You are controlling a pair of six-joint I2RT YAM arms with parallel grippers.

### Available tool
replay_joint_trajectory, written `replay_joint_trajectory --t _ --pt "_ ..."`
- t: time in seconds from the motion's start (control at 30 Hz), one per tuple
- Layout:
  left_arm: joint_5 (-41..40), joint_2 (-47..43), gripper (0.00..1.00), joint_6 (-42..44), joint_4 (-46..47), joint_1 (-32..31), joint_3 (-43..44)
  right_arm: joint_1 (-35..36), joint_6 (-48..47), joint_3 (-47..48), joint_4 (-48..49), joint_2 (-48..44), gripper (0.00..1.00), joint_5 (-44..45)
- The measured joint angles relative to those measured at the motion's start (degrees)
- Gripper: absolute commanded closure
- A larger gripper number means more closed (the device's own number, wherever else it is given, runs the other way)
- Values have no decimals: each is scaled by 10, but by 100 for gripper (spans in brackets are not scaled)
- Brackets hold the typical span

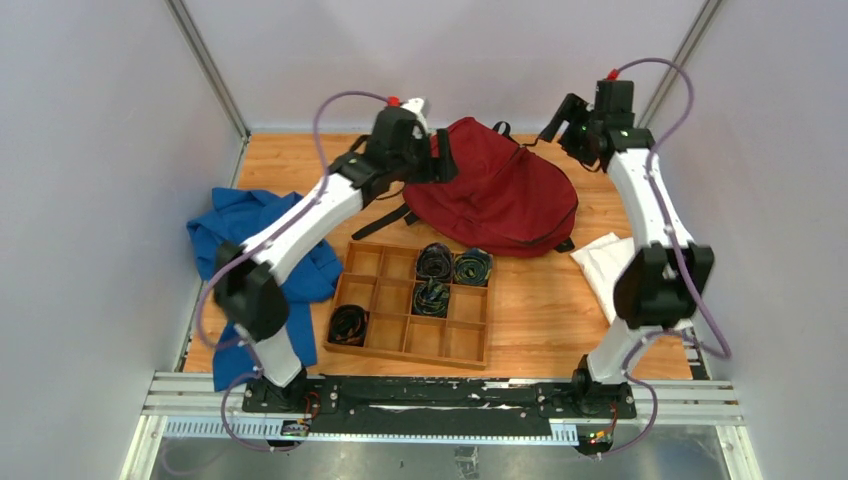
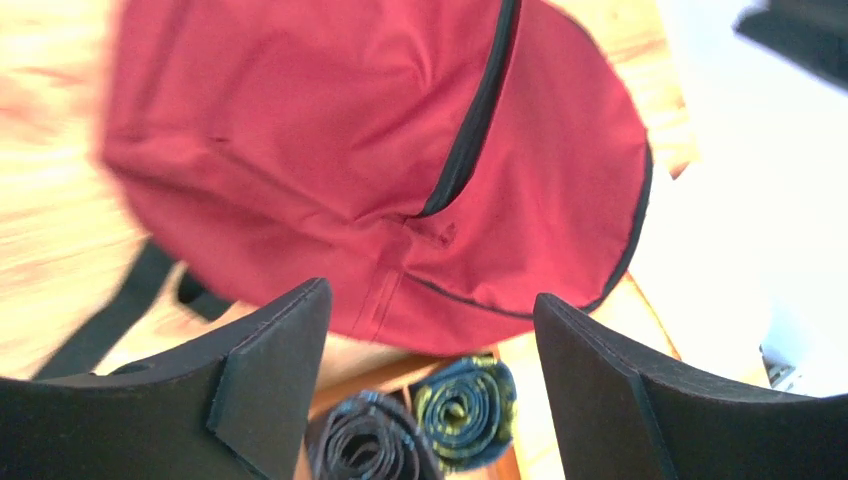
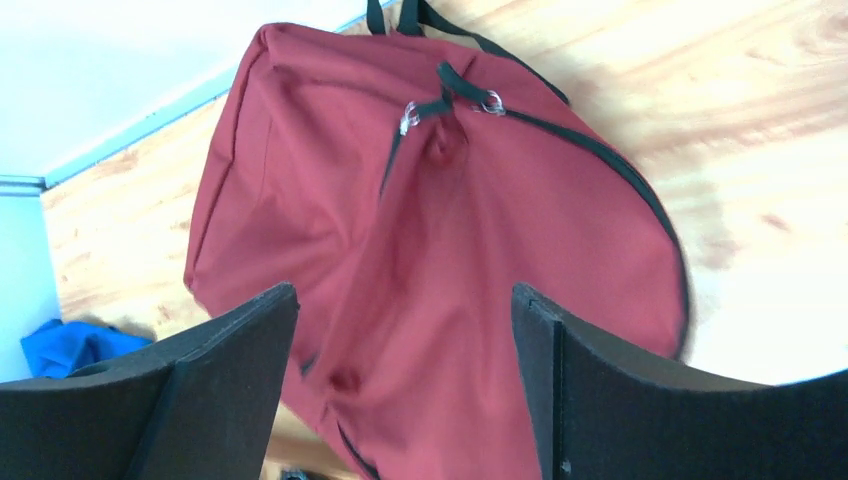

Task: Pack the student bag
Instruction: Adjust the student bag at the center of the board, then reset both arms

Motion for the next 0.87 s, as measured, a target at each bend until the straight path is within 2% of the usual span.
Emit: replay_joint_trajectory --t 0.1,0.17,0.3,0.47,0.67,0.87 --pt "-52 -124 19 25 -1 1 -61 9 -21 -113 7 -143 17 51" --pt "-90 -227 15 45 4 1 -125 24 -32 -182 4 -228 16 85" --pt "-146 -376 15 64 -9 1 -246 69 -38 -338 4 -377 16 142" --pt "-184 -480 15 59 -64 1 -382 123 -36 -470 -33 -468 16 182" --pt "-207 -592 15 43 -130 1 -474 134 -36 -516 -96 -518 16 209" --pt "-224 -682 15 22 -144 1 -492 134 -36 -519 -108 -567 16 234"
